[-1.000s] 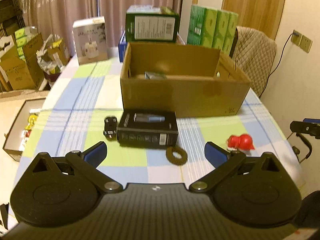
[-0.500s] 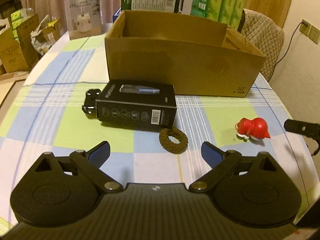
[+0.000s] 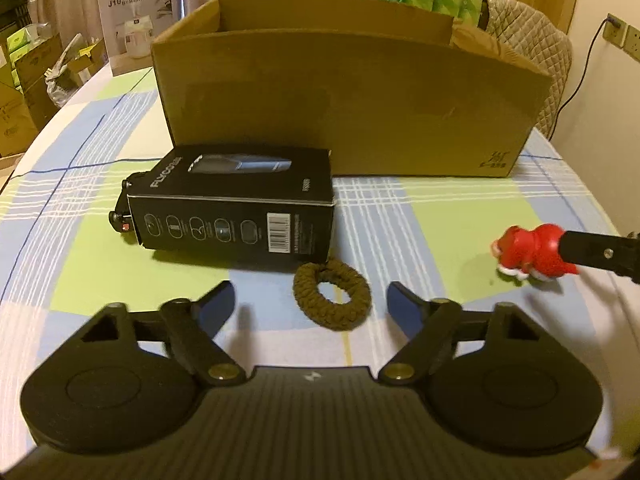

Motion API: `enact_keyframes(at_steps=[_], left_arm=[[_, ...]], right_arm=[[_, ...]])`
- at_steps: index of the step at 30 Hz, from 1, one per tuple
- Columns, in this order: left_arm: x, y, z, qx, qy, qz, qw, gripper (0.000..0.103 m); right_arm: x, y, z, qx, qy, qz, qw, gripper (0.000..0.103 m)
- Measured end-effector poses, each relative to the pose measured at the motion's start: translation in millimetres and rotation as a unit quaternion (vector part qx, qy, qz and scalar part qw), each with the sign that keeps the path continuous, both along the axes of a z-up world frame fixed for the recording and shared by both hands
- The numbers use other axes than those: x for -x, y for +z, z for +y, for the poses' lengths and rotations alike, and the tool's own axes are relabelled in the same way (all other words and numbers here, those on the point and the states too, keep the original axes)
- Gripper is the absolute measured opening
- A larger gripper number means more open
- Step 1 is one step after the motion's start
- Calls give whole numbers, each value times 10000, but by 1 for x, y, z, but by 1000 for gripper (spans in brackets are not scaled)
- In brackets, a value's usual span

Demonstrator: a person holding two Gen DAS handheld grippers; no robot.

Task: Organize objects
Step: 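Grasp the brown hair tie with left gripper while right grasps red toy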

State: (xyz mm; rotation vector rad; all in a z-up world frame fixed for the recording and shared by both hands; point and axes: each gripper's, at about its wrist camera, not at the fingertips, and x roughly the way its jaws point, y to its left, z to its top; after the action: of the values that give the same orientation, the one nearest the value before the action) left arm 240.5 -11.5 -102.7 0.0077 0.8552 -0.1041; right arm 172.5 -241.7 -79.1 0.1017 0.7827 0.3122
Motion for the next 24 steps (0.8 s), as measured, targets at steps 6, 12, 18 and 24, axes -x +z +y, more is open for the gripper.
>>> enact_keyframes(at_steps=[6,12,18,24], left_arm=[[-2,-8,-3,-101,-55,-185,9998,72],[-3,-15,-6,-90,-140,-190,9997,65],[-3,-16,-12,-136,-183,-253,9994,46],[1,-14,-18,-205,-286,-249,9991,26]], right_arm=[[-4,-1,-4,-104,-97,30,9999,88],[-7,-5,1,-39,-54,153,9999,88],[-6,-6,2,-22,-31,158,9999,88],[-6,-7,8,60,44,141,9999,88]])
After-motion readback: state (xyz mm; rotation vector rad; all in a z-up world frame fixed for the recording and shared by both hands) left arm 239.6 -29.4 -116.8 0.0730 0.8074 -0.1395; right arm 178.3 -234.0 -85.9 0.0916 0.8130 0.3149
